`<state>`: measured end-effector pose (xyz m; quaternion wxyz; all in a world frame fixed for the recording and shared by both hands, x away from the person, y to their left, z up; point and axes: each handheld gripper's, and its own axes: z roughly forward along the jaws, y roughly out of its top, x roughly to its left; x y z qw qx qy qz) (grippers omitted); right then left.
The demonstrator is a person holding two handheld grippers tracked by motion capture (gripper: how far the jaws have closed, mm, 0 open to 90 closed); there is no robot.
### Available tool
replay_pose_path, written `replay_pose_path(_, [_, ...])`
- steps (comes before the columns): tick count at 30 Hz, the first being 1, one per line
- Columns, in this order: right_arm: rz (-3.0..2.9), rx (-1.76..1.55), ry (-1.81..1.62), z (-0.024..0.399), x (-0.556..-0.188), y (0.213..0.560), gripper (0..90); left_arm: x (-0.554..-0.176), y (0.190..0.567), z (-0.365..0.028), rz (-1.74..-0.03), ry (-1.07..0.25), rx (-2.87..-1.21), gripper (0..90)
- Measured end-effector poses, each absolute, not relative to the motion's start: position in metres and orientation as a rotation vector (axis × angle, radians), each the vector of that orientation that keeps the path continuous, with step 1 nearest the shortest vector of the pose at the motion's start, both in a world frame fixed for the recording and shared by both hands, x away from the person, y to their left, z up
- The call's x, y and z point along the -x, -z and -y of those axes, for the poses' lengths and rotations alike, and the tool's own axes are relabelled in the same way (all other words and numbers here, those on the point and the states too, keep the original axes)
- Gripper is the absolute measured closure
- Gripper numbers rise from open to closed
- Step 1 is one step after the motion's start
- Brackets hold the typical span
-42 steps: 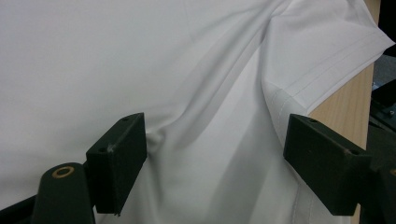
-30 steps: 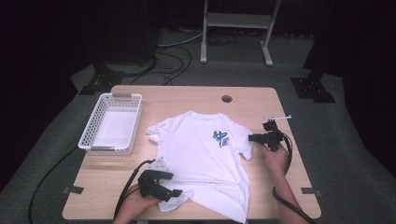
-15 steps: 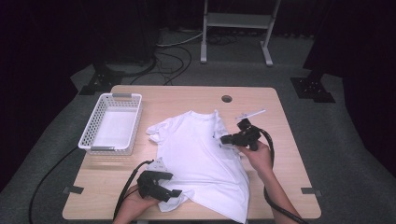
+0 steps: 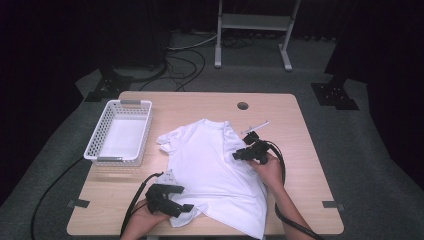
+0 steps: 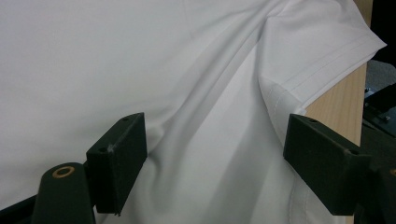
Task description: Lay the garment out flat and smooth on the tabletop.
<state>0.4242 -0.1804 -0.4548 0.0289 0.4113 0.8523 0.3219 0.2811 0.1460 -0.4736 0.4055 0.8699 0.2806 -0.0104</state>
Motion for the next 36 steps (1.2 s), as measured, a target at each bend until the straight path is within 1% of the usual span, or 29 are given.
replay_pose_path(3, [-2.612, -1.281, -0.991, 0.182, -0.425, 0.459, 69.9, -0.282, 0.474, -0.147, -0.709, 0.033, -2.187, 20.6])
replay_pose_path(5, [-2.610, -1.271, -0.978, 0.181, -0.425, 0.461, 72.7, -0.282, 0.474, -0.147, -0.709, 0.034, -2.187, 20.6])
replay_pose_path(6, [-2.603, -1.271, -0.977, 0.180, -0.425, 0.461, 75.0, -0.282, 0.474, -0.147, -0.710, 0.035, -2.185, 20.6])
replay_pose_path(9, [-2.613, -1.245, -0.978, 0.179, -0.424, 0.461, 87.6, -0.281, 0.474, -0.147, -0.711, 0.034, -2.184, 20.6])
replay_pose_path(11, [-2.608, -1.229, -0.980, 0.179, -0.422, 0.460, 88.4, -0.281, 0.474, -0.147, -0.712, 0.034, -2.183, 20.6])
replay_pose_path(16, [-2.528, -1.246, -1.071, 0.191, -0.417, 0.447, 88.6, -0.282, 0.474, -0.147, -0.711, 0.034, -2.189, 20.6])
replay_pose_path(19, [-2.453, -1.275, -1.083, 0.208, -0.416, 0.435, 88.6, -0.282, 0.473, -0.146, -0.715, 0.035, -2.193, 20.6])
replay_pose_path(23, [-2.324, -1.400, -1.067, 0.249, -0.418, 0.429, 88.5, -0.281, 0.474, -0.147, -0.719, 0.034, -2.183, 20.6])
replay_pose_path(28, [-2.169, -1.579, -1.031, 0.304, -0.422, 0.434, 88.5, -0.282, 0.474, -0.147, -0.725, 0.039, -2.182, 20.6])
replay_pose_path(31, [-2.101, -1.644, -1.016, 0.326, -0.429, 0.437, 88.3, -0.282, 0.474, -0.146, -0.731, 0.044, -2.177, 20.6])
replay_pose_path(32, [-2.081, -1.659, -1.008, 0.332, -0.434, 0.437, 87.4, -0.283, 0.474, -0.146, -0.735, 0.048, -2.174, 20.6])
replay_pose_path(36, [-2.065, -1.676, -1.031, 0.337, -0.440, 0.433, 77.4, -0.284, 0.474, -0.145, -0.740, 0.051, -2.170, 20.5])
